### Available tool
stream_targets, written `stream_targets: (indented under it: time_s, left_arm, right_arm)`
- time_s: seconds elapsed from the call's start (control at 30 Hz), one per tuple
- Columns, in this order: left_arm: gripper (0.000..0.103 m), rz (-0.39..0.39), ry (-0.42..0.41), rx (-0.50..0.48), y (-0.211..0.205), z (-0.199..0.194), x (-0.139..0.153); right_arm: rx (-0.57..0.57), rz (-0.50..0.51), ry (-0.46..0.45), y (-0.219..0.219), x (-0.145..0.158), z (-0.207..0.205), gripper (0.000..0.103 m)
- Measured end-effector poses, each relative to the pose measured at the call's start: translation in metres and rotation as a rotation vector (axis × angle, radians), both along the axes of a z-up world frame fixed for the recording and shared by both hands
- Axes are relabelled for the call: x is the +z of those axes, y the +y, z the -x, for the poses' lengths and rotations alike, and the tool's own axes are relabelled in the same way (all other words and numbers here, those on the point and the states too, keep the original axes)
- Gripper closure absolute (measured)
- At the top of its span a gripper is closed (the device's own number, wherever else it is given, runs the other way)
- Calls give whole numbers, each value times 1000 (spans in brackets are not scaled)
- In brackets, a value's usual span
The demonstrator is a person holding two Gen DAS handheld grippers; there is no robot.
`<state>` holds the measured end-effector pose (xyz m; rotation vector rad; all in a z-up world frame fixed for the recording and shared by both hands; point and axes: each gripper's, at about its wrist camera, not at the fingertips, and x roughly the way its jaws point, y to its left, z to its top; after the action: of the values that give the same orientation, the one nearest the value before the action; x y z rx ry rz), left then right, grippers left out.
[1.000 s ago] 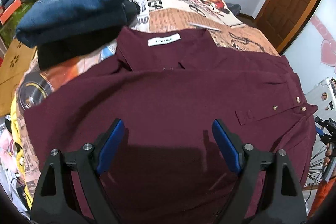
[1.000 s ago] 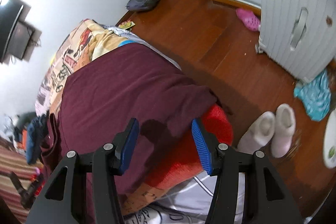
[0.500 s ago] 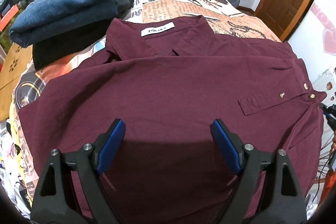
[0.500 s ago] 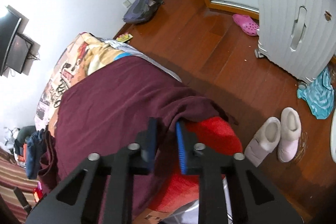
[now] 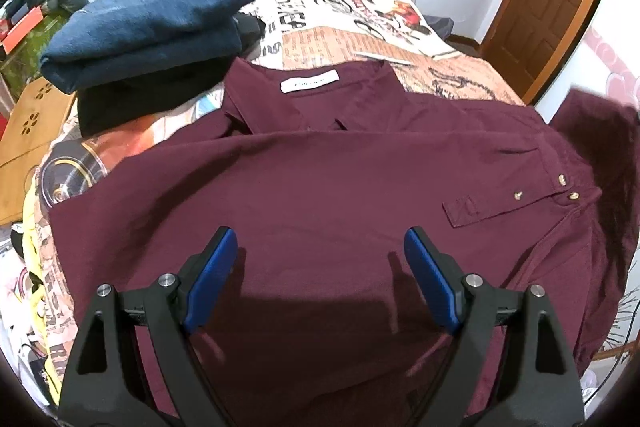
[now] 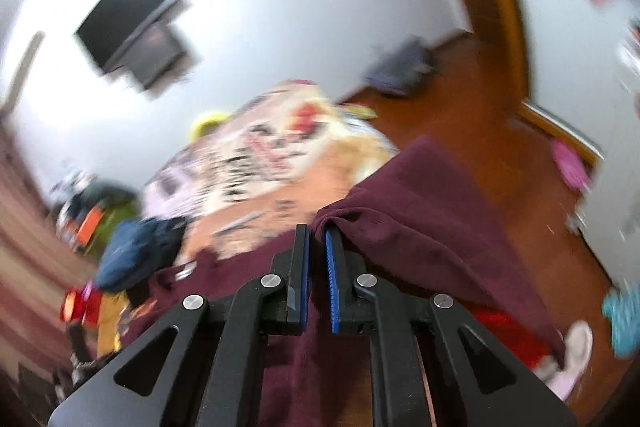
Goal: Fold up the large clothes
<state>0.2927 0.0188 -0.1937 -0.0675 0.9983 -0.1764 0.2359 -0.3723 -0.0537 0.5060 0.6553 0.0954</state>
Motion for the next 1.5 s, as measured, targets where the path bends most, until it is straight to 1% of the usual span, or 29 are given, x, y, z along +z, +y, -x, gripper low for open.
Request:
stream_targets:
  time_s: [0.1, 0.17, 0.23, 0.3, 0.33, 0.43, 0.53, 0.6, 0.67, 0.7, 0.73, 0.77, 0.83, 0.9, 1.03, 1.1, 1.2, 1.27, 1.3, 1.33, 1.4, 1.5]
  left_arm:
    - [18, 1, -19, 1, 2, 3, 6]
    - [18, -7, -32, 1, 2, 6, 8]
    - [18, -16, -40, -4, 2, 9, 10]
    - [18, -21, -45, -13, 0, 11, 10]
    - [18, -23, -46, -16, 0, 13, 11]
    - [18, -40, -51, -20, -2, 15, 11]
    - [18, -48, -54, -23, -4, 14, 11]
    - [18, -47, -56, -24, -5, 14, 12]
    - [18, -47, -63, -25, -7, 14, 14]
    - [18, -47, -67, -26, -8, 14, 16]
    - [18, -48, -74, -27, -10, 14, 17]
    - [18, -49, -78, -29, -11, 14, 19]
    - [18, -49, -87, -35, -15, 14, 22]
    - [18, -55, -96, -43, -20, 13, 24]
    - [18, -65, -114, -63, -30, 12, 28]
    - [18, -63, -119, -68, -34, 12, 29]
    - [18, -58, -118, -75, -39, 10, 28]
    - [18, -58, -114, -81, -42, 8, 27]
    - [18, -61, -111, -85, -44, 8, 26]
    - [18, -64, -108, -89, -46, 7, 25]
    - [18, -71, -103, -95, -48, 7, 24]
    - [18, -82, -98, -99, -51, 6, 23]
  right_arm:
    - [155, 40, -35, 50, 12, -6, 96]
    - [241, 52, -16, 76, 5, -11, 96]
    - [305, 63, 35, 98, -15, -20, 96]
    - [335, 70, 92, 111, -34, -26, 96]
    - [357, 69, 142, 117, -51, -30, 96]
    - [363, 68, 220, 124, -75, -34, 95]
    - [354, 86, 241, 124, -76, -34, 95]
    - [347, 104, 232, 123, -67, -29, 93]
    - [328, 121, 206, 117, -51, -24, 91]
    - [313, 128, 189, 114, -43, -21, 88]
    - [294, 140, 173, 111, -35, -19, 78]
    - [275, 152, 155, 108, -29, -16, 64]
    - [213, 173, 88, 95, -12, -7, 51]
    - [156, 193, 44, 81, 1, -2, 50]
    - [51, 181, 39, 44, 13, 7, 49]
    - [-19, 148, 65, 19, 8, 11, 49]
    - [-108, 70, 131, -11, -11, 18, 49]
    - [-158, 4, 196, -30, -33, 21, 49]
    - [-181, -11, 220, -35, -41, 22, 49]
    - [-208, -34, 254, -42, -56, 24, 49]
    - [-230, -76, 293, -49, -73, 28, 49]
    - [-265, -167, 349, -60, -104, 32, 49]
